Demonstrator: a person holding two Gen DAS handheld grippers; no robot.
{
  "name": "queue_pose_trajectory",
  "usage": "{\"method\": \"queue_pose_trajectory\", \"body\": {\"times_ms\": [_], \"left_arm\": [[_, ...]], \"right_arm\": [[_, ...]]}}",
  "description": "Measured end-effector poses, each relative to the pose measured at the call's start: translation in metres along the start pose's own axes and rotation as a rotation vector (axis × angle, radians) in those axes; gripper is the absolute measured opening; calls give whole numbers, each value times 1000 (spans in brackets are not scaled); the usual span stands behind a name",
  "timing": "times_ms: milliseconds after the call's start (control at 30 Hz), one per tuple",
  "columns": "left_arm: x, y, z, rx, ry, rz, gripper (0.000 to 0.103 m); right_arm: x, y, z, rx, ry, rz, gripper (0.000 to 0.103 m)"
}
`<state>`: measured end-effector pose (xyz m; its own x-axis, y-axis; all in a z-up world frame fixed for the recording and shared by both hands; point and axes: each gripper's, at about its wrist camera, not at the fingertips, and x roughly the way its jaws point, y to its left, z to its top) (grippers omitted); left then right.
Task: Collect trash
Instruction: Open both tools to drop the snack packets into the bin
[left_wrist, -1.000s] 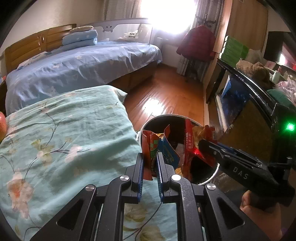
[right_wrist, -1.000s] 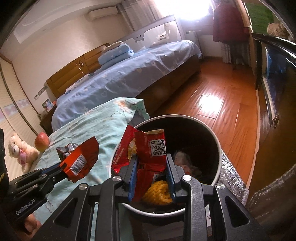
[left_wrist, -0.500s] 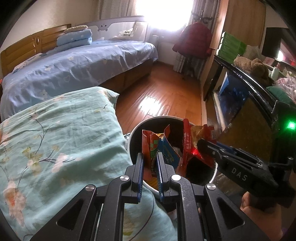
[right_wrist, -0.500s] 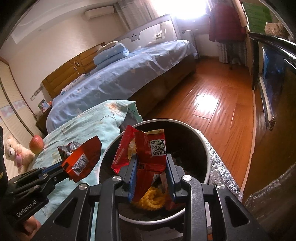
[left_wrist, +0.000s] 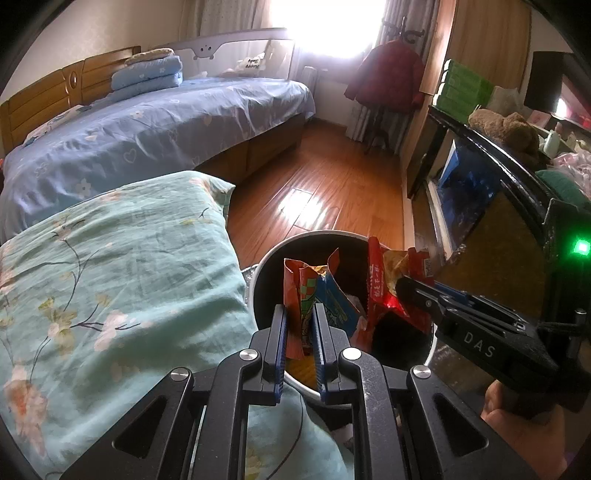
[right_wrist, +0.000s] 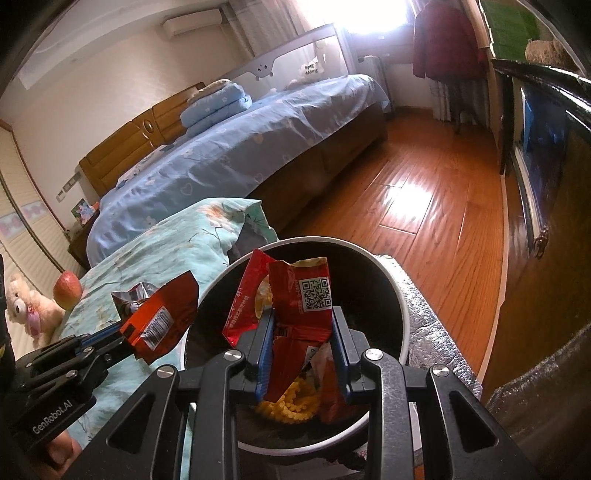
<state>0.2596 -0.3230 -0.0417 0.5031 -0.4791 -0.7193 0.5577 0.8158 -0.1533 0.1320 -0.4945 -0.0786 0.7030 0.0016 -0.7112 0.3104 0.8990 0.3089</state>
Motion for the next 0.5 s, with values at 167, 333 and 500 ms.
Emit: {"method": "queue_pose_trajectory", "body": {"times_ms": [167, 333, 500], "left_arm": [[3, -2, 1, 0, 4, 2, 12], [7, -2, 3, 1, 11, 7, 12], [12, -2, 5, -1, 17, 12, 12]], "right_arm": [[2, -1, 1, -1, 3, 0, 29], [4, -2, 2, -5, 6, -3, 29], [6, -2, 2, -9, 8, -6, 29]]}}
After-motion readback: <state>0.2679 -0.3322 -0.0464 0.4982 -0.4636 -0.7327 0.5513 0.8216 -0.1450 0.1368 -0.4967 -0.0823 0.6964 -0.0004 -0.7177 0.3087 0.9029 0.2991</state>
